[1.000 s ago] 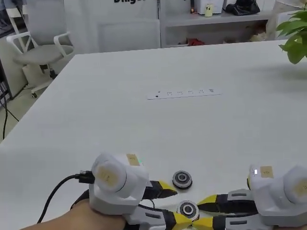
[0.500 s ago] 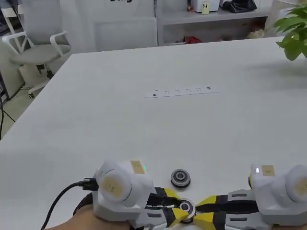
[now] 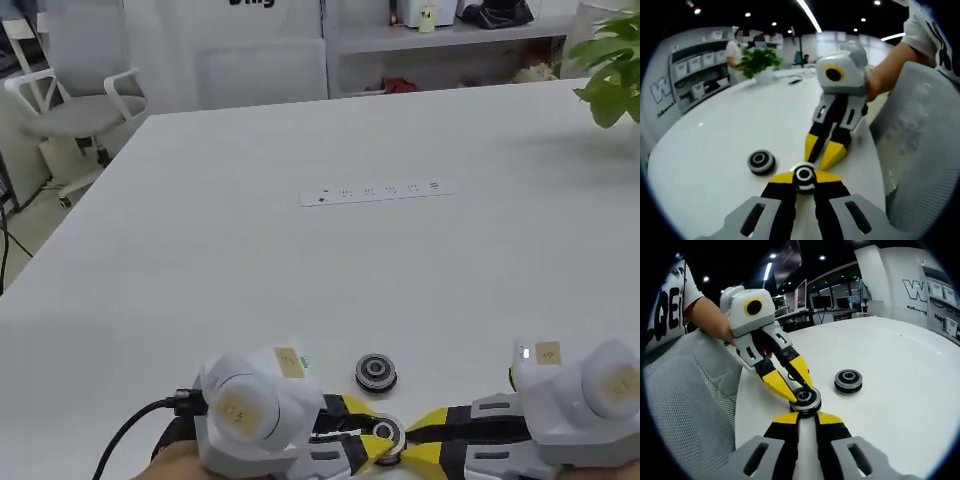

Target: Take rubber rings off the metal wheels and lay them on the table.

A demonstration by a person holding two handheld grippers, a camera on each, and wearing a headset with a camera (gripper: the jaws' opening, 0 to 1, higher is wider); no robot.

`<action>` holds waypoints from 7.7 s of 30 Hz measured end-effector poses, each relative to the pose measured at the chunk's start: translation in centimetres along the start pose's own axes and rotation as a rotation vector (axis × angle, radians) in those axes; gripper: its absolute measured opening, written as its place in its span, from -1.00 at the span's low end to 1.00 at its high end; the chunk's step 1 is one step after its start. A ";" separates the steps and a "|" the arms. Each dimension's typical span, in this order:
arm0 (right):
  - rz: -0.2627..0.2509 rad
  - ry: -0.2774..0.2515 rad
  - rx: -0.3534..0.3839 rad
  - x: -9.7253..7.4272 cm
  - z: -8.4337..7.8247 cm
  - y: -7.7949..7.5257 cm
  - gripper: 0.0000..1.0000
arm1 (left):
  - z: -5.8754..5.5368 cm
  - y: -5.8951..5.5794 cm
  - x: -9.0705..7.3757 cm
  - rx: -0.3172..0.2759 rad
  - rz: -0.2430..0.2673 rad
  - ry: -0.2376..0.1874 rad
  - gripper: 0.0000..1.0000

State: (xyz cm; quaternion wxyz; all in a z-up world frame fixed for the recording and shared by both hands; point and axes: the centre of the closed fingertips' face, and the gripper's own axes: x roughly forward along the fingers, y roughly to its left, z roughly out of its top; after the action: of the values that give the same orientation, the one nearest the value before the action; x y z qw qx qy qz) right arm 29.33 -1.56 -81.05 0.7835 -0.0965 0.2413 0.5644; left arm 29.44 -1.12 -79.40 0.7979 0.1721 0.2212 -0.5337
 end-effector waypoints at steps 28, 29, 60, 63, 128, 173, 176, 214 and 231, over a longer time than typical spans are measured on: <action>-0.018 -0.077 0.362 -0.9 1.2 -1.3 -1.00 | -0.1 0.1 -0.1 0.009 0.026 0.020 -0.74; -0.016 -0.074 0.342 -0.8 1.3 -1.2 -1.00 | -0.1 0.1 -0.1 0.008 0.027 0.021 -0.74; 0.037 -0.105 0.311 -0.7 2.2 0.2 -1.00 | 0.1 -0.2 0.3 0.015 0.015 0.036 -0.73; 0.035 -0.114 0.313 -0.8 2.4 0.1 -1.00 | 0.1 -0.2 0.2 0.018 0.010 0.036 -0.71; 0.193 -0.001 0.238 5.5 6.3 3.4 -1.00 | -1.4 4.1 -13.8 -0.140 0.172 -0.080 0.11; 0.008 -0.049 0.009 0.7 7.1 -1.4 -0.45 | 1.2 7.1 -10.2 -0.125 0.137 -0.074 0.07; -0.014 -0.056 0.018 0.2 7.0 -2.3 -0.45 | 1.7 7.4 -9.7 -0.124 0.136 -0.082 0.07; -0.093 -0.006 0.075 1.5 3.0 -6.2 -0.55 | 1.2 7.2 -1.1 -0.104 0.036 -0.010 -0.07; -0.082 -0.012 0.081 2.0 2.7 -6.3 -0.60 | 1.8 6.6 1.6 -0.066 -0.002 0.002 -0.41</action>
State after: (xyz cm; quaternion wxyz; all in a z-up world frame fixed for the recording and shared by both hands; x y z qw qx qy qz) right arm 36.43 -0.94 -80.41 0.8109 -0.0710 0.2551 0.5219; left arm 36.45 -0.82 -78.55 0.8022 0.1459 0.2399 -0.5269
